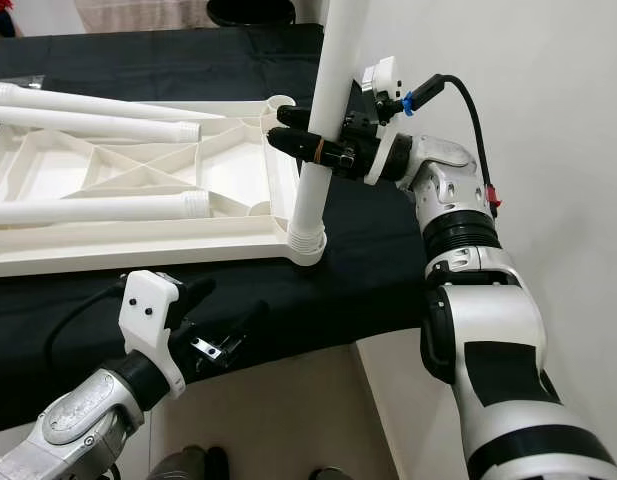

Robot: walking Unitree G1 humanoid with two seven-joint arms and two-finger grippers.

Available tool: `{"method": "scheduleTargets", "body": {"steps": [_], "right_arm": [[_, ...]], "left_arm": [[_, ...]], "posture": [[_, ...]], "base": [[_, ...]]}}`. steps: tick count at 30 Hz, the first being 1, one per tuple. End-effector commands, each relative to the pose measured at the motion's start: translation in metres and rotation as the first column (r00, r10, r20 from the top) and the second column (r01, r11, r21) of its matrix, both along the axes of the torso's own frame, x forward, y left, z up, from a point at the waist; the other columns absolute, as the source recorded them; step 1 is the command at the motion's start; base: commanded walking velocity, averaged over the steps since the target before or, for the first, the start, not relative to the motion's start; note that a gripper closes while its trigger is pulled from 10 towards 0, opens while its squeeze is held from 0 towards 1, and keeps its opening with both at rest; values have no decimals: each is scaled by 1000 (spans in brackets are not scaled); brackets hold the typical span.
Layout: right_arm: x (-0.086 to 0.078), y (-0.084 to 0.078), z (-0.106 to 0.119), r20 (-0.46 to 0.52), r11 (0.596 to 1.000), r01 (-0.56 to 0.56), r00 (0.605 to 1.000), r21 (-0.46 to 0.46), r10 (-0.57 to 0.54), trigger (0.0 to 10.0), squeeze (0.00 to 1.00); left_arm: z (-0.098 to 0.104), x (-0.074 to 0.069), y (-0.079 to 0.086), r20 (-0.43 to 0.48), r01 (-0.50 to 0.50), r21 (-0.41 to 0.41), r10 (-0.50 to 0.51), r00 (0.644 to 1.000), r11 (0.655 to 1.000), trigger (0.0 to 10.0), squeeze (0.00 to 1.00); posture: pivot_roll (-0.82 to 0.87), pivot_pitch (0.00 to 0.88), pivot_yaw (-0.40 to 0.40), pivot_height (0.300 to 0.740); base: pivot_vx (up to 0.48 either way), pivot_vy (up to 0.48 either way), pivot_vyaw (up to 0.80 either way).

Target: Building children table

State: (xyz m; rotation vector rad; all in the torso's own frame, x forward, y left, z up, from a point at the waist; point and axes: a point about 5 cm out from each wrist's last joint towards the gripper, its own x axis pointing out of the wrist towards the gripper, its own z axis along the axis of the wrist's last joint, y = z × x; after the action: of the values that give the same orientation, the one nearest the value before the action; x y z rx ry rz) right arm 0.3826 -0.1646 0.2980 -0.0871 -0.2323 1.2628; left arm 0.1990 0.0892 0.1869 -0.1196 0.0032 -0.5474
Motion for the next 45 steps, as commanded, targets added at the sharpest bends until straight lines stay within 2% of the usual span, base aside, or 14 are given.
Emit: {"method": "scheduleTargets", "body": {"steps": [1,14,22,25,32,40,45], "right_arm": [[0,-4,-19,-59,998,23,998,-59,-26,10000,0],[1,-12,-9,-29,996,57,998,-69,-59,10000,0],[0,-10,-15,-35,995,53,998,-82,-56,10000,0],[2,-10,-24,-46,991,112,992,-74,-116,10000,0],[0,-11,-39,-63,986,155,985,-65,-159,10000,0],[4,-8,-46,-79,971,228,969,-72,-233,10000,0],[11,-3,-48,-117,938,331,933,-99,-341,10000,0]], "left_arm": [[0,-2,-1,-9,7,6,-7,1000,1000,10000,0],[-1,-2,1,-9,5,8,-5,1000,1000,10000,0],[-1,-2,0,-7,6,10,-6,1000,1000,10000,0],[-1,-1,1,-4,3,13,-3,1000,1000,10000,0],[0,2,3,9,-8,19,8,1000,1000,10000,0],[1,5,4,16,-15,21,14,1000,1000,10000,0],[2,6,5,20,-16,23,15,1000,1000,10000,0]], "posture": [[148,211,-51,740],[145,208,-51,740],[145,200,-48,740],[144,190,-44,740],[143,182,-42,740],[142,180,-41,740],[138,186,-43,740]], "base": [[0,0,0],[0,0,0],[0,0,0],[0,0,0],[0,0,0],[0,0,0],[0,0,0]]}}
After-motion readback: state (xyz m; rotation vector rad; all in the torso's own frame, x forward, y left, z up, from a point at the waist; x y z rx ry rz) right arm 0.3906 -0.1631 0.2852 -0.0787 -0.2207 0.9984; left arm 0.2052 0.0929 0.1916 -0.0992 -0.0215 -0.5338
